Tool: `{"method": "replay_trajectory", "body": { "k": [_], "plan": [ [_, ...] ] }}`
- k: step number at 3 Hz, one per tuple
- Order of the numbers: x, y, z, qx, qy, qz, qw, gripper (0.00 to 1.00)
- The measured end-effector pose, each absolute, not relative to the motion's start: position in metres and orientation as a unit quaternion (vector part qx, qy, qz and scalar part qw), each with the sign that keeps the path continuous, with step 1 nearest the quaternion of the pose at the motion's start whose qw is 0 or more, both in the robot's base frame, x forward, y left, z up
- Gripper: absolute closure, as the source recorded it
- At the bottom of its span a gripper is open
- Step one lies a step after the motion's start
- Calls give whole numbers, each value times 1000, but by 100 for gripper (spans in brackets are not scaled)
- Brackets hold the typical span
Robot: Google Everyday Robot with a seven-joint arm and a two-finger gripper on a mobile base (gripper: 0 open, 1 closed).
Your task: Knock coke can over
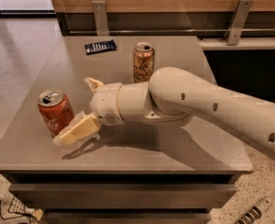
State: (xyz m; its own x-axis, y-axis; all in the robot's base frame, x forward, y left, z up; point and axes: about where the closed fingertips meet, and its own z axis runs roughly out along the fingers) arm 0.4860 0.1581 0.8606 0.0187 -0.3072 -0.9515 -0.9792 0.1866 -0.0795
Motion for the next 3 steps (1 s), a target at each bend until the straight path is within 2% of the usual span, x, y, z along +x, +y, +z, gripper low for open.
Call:
{"method": "replay_trajectory", "body": {
  "k": [1,3],
  "plan": [
    [484,176,862,-535,595,368,473,18],
    [481,179,863,-538,593,368,472,64]
  ]
}}
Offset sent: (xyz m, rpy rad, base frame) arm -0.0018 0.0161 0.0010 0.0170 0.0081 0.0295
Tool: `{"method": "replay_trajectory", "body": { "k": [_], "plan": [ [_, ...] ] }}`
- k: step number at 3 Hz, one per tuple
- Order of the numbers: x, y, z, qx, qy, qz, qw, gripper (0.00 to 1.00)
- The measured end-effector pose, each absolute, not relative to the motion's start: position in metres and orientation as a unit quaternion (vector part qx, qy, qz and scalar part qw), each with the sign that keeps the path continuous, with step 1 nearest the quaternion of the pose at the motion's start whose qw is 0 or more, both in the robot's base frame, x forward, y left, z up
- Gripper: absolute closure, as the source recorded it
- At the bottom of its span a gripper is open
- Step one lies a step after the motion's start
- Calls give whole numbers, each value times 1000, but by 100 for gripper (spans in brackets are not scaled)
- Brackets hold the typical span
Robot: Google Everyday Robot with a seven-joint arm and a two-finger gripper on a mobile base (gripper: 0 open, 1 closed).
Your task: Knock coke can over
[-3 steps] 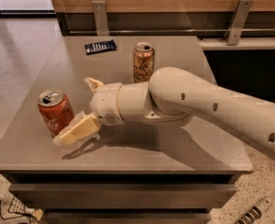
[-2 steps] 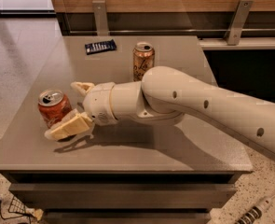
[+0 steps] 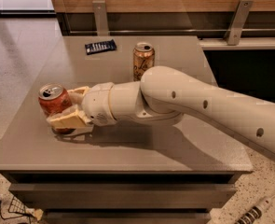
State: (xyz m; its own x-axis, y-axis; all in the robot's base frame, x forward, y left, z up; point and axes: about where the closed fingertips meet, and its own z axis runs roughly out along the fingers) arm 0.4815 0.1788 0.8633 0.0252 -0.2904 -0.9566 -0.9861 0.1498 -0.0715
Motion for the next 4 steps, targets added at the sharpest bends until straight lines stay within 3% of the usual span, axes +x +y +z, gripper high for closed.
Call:
{"method": "replay_trajectory", "body": {
  "k": [1,2,4],
  "plan": [
    [480,180,864,-540,592,368,472,87],
    [479,182,865,-541,591,369,472,100],
    [476,179,874,-554,598,354,459,100]
  ]
}}
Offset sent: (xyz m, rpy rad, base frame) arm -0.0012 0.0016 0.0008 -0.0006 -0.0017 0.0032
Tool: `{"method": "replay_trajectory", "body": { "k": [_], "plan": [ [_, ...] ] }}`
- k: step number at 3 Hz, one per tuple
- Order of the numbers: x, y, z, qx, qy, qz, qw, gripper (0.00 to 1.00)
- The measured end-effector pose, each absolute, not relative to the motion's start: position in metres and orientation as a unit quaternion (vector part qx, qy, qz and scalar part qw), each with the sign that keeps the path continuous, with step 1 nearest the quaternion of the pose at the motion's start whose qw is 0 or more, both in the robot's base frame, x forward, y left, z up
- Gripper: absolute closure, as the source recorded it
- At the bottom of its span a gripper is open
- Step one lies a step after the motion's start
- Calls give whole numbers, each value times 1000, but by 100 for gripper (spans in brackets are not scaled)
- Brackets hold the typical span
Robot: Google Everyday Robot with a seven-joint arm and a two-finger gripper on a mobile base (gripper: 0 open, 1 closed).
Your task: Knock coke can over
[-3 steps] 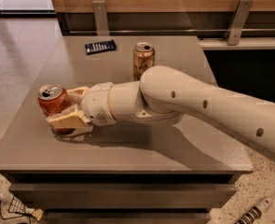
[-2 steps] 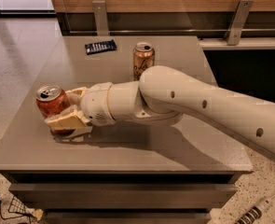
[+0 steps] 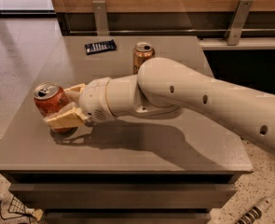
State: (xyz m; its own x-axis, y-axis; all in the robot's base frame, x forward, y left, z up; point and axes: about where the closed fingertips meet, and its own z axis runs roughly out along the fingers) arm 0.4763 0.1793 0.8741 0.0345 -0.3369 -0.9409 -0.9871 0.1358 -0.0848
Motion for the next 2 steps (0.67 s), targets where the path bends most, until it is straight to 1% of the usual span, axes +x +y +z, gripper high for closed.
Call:
{"method": "replay_trajectory", "body": {
  "k": [2],
  "plan": [
    [468,169,921,-622,617,286,388,100]
  ]
}}
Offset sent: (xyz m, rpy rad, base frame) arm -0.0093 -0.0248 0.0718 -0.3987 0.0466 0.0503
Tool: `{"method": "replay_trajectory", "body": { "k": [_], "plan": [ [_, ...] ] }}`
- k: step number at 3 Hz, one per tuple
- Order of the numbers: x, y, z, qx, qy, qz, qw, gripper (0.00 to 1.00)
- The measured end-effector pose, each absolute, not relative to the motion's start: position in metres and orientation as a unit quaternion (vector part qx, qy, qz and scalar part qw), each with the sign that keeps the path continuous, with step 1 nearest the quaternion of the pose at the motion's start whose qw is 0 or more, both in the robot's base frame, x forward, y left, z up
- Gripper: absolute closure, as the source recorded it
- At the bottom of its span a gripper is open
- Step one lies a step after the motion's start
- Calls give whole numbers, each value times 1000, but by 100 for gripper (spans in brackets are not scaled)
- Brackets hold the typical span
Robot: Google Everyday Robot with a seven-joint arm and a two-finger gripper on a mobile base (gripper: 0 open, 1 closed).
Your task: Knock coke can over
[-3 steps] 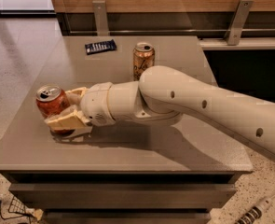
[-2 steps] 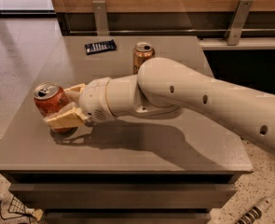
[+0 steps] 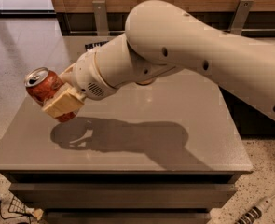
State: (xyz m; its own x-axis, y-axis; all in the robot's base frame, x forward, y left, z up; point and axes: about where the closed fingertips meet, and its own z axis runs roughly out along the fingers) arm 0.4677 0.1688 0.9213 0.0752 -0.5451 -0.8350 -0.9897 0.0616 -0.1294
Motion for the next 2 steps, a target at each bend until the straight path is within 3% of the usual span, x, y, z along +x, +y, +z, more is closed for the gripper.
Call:
{"method": "replay_trajectory", "body": {
  "k": [2],
  "plan": [
    [462,156,935,-640,660,230,320,100]
  ]
}}
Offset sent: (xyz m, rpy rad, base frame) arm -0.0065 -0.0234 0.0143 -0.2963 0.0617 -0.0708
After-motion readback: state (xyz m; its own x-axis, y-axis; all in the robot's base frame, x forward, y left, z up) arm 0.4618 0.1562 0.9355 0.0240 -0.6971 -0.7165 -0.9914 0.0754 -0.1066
